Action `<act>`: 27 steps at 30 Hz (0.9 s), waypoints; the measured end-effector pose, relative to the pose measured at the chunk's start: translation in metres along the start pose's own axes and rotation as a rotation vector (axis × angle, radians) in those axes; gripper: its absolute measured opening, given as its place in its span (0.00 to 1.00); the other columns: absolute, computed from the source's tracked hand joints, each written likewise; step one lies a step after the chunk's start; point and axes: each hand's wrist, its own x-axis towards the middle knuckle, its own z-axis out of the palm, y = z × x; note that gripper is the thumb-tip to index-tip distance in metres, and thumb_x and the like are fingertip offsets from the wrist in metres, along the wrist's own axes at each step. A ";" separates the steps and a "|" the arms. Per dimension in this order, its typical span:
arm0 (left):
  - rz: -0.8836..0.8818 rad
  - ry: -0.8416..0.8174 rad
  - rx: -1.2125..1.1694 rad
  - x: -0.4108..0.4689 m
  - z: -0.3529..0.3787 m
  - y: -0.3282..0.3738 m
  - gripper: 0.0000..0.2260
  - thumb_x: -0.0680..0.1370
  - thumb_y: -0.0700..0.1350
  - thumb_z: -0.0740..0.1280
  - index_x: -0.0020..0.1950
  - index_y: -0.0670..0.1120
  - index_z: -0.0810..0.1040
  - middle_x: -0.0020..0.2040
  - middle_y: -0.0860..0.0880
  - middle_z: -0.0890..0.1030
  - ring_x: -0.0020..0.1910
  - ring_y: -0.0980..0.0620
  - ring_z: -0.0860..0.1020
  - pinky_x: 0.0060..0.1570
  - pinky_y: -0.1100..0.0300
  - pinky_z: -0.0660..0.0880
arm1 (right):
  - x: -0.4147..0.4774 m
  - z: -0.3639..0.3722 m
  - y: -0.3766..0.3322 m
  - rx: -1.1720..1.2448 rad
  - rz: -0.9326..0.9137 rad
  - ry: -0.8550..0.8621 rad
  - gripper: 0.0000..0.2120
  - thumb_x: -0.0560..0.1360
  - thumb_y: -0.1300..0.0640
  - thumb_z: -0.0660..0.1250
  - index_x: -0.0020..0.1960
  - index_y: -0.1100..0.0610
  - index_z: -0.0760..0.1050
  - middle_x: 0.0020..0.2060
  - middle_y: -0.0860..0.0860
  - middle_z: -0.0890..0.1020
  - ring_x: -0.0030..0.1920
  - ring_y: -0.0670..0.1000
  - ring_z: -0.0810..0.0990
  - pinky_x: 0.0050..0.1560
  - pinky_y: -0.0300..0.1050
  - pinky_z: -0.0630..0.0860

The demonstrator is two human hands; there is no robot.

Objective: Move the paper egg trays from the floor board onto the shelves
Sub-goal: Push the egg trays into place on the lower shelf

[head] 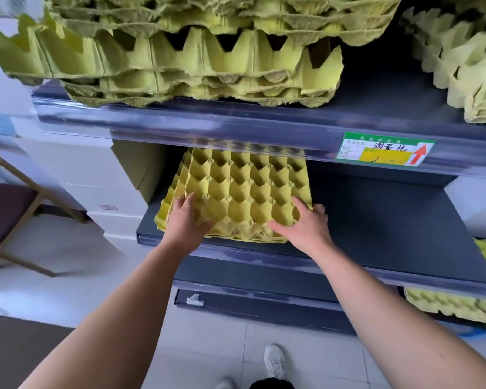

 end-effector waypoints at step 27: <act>0.616 -0.014 0.342 -0.077 0.072 0.134 0.17 0.77 0.48 0.65 0.64 0.44 0.75 0.62 0.46 0.78 0.58 0.41 0.75 0.55 0.50 0.71 | -0.111 -0.069 0.099 -0.167 -0.137 0.400 0.21 0.73 0.53 0.69 0.63 0.61 0.75 0.64 0.56 0.76 0.63 0.58 0.74 0.64 0.49 0.69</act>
